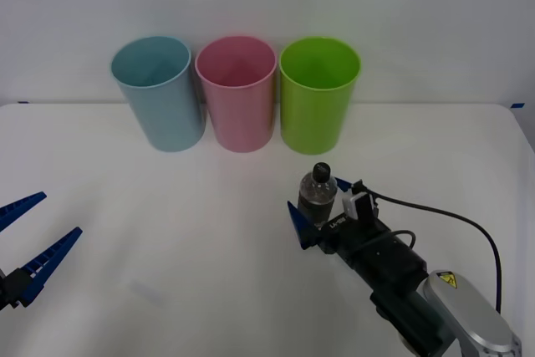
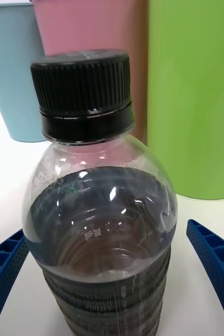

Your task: Grasp the object on the table and drop it into the matching bin: aluminum can to the light blue bin, PET bottle to the pink bin.

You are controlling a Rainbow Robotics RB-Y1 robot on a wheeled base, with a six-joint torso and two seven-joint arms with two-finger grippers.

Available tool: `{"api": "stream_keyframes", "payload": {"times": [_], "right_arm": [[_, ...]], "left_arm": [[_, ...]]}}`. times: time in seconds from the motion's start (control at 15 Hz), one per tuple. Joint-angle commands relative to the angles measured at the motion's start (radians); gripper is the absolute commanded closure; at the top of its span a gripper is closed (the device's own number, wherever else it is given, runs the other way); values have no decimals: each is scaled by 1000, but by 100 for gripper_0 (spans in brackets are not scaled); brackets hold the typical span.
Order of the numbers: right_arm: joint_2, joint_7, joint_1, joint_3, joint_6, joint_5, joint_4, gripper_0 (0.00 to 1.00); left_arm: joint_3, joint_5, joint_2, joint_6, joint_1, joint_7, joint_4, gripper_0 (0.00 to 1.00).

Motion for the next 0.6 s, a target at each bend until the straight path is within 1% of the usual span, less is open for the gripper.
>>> {"api": "stream_keyframes", "payload": {"times": [0.07, 0.2, 0.27, 0.33, 0.4, 0.6], "right_arm": [[0, -1, -4, 8, 14, 0, 0, 0], [1, -1, -4, 8, 17, 0, 0, 0], [1, -1, -5, 8, 17, 0, 0, 24], [1, -1, -5, 8, 18, 0, 0, 79], [3, -1, -5, 8, 20, 0, 0, 100], [3, -1, -7, 8, 20, 0, 0, 100]], "left_arm": [[0, 0, 0, 0, 0, 0, 0, 0], [0, 0, 0, 0, 0, 0, 0, 0], [0, 0, 0, 0, 0, 0, 0, 0], [0, 0, 0, 0, 0, 0, 0, 0], [0, 0, 0, 0, 0, 0, 0, 0], [0, 0, 0, 0, 0, 0, 0, 0]]}}
